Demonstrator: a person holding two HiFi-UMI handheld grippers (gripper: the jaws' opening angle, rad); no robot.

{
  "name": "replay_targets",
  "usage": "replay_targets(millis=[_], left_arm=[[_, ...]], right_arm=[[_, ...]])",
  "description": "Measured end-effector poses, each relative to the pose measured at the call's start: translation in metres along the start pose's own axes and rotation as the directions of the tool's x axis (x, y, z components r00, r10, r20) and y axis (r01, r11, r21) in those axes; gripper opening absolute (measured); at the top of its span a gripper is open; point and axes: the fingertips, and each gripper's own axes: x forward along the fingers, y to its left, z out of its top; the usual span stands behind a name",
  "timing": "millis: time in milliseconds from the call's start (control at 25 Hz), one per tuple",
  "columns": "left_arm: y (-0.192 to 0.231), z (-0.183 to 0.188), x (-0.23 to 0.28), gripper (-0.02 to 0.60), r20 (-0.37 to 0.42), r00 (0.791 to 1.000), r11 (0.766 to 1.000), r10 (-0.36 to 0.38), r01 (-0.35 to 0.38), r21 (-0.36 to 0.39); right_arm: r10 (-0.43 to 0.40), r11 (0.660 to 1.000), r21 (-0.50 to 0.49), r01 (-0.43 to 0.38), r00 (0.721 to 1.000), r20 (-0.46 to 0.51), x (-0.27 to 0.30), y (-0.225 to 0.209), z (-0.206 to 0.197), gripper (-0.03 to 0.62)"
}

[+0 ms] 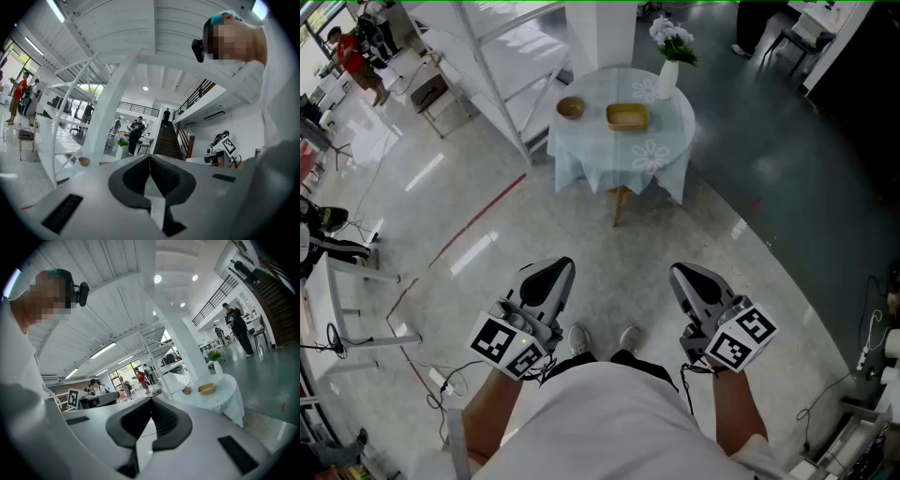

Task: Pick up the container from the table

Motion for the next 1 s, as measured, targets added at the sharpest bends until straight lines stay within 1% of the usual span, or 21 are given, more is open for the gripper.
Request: replay_targets(millis=[280, 520, 1000], left_arm=[[0.004, -0.004, 0.004, 0.021, 0.001, 1.0, 1.0, 0.006, -0.006, 0.004], [-0.007, -0.007, 0.007, 0.021, 0.003, 1.0, 1.0, 0.01, -0.01, -0.001], [-0.041, -0.016, 0.017, 0.021, 0.018, 0.999, 0.999, 0.04, -0.04, 0.014]], right_arm=[[-0.003, 1.0, 0.008, 0.003, 1.0, 0.009, 0.0, -0.005, -0.002, 0.021], [-0.01, 0.999, 0.033, 0.009, 1.0, 0.017, -0.008, -0.013, -0.003, 0.023], [0.031, 0.999, 0.042, -0.031, 0.999, 0.021, -0.036, -0.03, -0.004, 0.023]])
